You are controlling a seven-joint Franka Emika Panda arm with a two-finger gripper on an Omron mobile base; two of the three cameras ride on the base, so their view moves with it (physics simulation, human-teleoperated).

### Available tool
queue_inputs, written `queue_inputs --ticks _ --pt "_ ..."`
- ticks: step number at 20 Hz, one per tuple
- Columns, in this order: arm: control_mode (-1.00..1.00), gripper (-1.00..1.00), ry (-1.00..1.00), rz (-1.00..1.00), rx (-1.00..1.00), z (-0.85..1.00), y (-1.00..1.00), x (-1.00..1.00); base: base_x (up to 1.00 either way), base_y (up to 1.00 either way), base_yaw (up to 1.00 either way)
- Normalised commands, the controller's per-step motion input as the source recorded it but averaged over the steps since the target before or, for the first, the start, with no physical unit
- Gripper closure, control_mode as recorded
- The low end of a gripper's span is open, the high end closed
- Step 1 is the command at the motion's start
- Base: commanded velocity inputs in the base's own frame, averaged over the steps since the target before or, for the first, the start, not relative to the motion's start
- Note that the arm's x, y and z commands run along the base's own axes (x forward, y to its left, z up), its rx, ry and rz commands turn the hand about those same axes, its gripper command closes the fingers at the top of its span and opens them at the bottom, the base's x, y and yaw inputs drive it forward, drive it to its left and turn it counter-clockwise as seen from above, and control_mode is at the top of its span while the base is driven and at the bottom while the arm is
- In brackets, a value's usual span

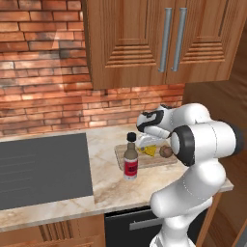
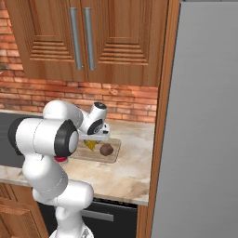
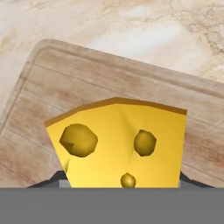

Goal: Retrieve the reheated potato from the microwave, then place the potato, cheese, and condiment on the cutting board.

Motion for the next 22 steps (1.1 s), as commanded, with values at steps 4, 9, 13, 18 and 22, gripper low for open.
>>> queue_inputs --ticks 4,9,13,18,22 --pt "-1.00 -1.00 0.00 0.02 0.00 -0.09 0.00 0.01 0.00 0.00 0.00" --pt "-1.00 -1.00 0.00 0.01 0.00 -0.04 0.00 0.01 0.00 0.00 0.00" --pt "-1.00 -1.00 0.00 0.01 0.00 0.00 0.00 0.00 0.00 0.00 0.00" --pt "-1.00 -1.00 -0.06 0.00 0.00 0.08 0.00 -0.10 0.00 0.00 0.00" --pt "-1.00 -1.00 -0.16 0.00 0.00 0.46 0.00 -0.39 0.00 0.00 0.00"
